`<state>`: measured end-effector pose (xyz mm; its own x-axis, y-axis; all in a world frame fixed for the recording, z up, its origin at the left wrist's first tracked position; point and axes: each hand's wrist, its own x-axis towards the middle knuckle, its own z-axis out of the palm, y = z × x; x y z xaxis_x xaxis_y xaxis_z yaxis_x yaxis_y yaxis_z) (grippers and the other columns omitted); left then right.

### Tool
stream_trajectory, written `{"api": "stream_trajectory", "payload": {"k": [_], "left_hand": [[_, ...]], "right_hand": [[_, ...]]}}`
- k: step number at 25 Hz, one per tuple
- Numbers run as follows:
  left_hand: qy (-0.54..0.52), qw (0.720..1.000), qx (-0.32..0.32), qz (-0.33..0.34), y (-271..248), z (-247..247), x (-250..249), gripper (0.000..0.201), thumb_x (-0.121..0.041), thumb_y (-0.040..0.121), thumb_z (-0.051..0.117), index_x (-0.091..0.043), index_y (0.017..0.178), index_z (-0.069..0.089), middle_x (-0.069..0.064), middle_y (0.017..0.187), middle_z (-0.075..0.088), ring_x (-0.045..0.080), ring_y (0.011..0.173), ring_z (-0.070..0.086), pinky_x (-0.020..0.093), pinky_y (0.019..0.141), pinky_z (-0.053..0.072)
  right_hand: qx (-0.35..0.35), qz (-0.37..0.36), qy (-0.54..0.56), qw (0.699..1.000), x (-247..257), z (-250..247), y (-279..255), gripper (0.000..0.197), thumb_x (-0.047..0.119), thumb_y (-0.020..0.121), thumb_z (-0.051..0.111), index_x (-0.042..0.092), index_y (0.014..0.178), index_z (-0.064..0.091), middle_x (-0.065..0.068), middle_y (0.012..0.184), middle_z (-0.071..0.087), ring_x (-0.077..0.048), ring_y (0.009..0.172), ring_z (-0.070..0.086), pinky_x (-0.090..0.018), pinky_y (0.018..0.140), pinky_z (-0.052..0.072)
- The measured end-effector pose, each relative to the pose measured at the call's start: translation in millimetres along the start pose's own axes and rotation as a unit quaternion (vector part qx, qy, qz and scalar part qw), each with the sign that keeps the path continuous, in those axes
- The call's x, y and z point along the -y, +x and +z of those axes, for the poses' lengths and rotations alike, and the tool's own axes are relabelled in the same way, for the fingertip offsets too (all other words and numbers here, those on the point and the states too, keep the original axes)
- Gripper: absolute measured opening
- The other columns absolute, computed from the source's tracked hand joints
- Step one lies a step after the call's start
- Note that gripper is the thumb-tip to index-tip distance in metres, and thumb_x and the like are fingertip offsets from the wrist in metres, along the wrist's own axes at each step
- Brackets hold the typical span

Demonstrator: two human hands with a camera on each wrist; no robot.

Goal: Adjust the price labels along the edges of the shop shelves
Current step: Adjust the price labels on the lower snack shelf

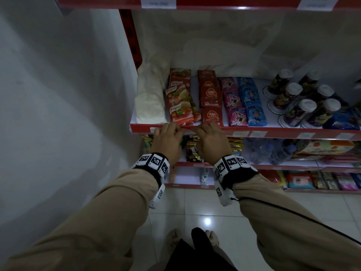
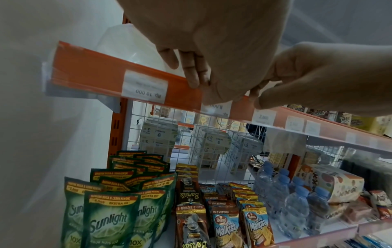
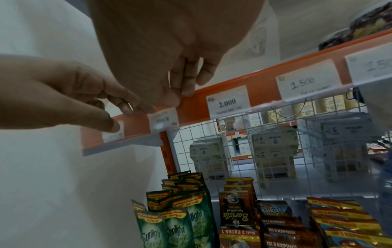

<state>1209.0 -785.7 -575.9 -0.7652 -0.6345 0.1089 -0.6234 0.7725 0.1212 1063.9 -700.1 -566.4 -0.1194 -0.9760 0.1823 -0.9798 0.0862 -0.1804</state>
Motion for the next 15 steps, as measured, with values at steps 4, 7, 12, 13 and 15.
{"api": "stream_trajectory", "payload": {"k": [4,7,12,13,15], "left_hand": [[-0.001,1.000,-0.007,0.003,1.3,2.1,3.3,0.047,-0.012,0.071,0.063,-0.015,0.118,0.059,0.009,0.117,0.050,0.030,0.106,0.045,0.040,0.082,0.030],[-0.015,1.000,-0.012,0.011,1.0,4.0,5.9,0.049,-0.013,0.071,0.063,-0.016,0.120,0.057,0.008,0.115,0.051,0.031,0.105,0.047,0.040,0.082,0.031],[-0.024,1.000,-0.015,0.003,7.0,2.6,6.9,0.040,-0.016,0.074,0.063,-0.015,0.114,0.061,0.008,0.112,0.054,0.031,0.103,0.047,0.041,0.083,0.030],[-0.027,0.999,-0.018,0.003,7.9,2.4,6.8,0.036,-0.016,0.074,0.063,-0.015,0.110,0.062,0.009,0.110,0.054,0.032,0.102,0.048,0.041,0.082,0.030],[-0.036,0.999,-0.024,0.001,9.4,2.4,7.7,0.032,-0.016,0.075,0.063,-0.014,0.107,0.064,0.009,0.108,0.055,0.032,0.101,0.049,0.041,0.082,0.031]], "right_hand": [[0.010,0.021,-0.007,1.000,2.8,2.3,5.3,0.043,0.010,0.072,0.055,0.005,0.113,0.062,-0.018,0.109,0.060,-0.035,0.098,0.051,-0.044,0.077,0.047],[0.021,0.043,-0.018,0.999,6.3,4.3,11.7,0.038,0.013,0.079,0.052,0.006,0.115,0.061,-0.018,0.112,0.057,-0.035,0.104,0.048,-0.044,0.083,0.043],[0.037,0.077,-0.022,0.996,3.4,2.9,18.3,0.032,0.023,0.089,0.050,0.012,0.118,0.057,-0.013,0.122,0.052,-0.030,0.111,0.043,-0.038,0.089,0.040],[0.042,0.076,-0.025,0.996,3.2,2.0,19.1,0.032,0.024,0.090,0.050,0.013,0.118,0.056,-0.012,0.123,0.052,-0.030,0.112,0.043,-0.038,0.089,0.040],[0.052,0.068,-0.036,0.996,3.2,-0.5,21.1,0.029,0.024,0.091,0.048,0.014,0.116,0.057,-0.011,0.122,0.052,-0.030,0.111,0.044,-0.040,0.088,0.042]]}}
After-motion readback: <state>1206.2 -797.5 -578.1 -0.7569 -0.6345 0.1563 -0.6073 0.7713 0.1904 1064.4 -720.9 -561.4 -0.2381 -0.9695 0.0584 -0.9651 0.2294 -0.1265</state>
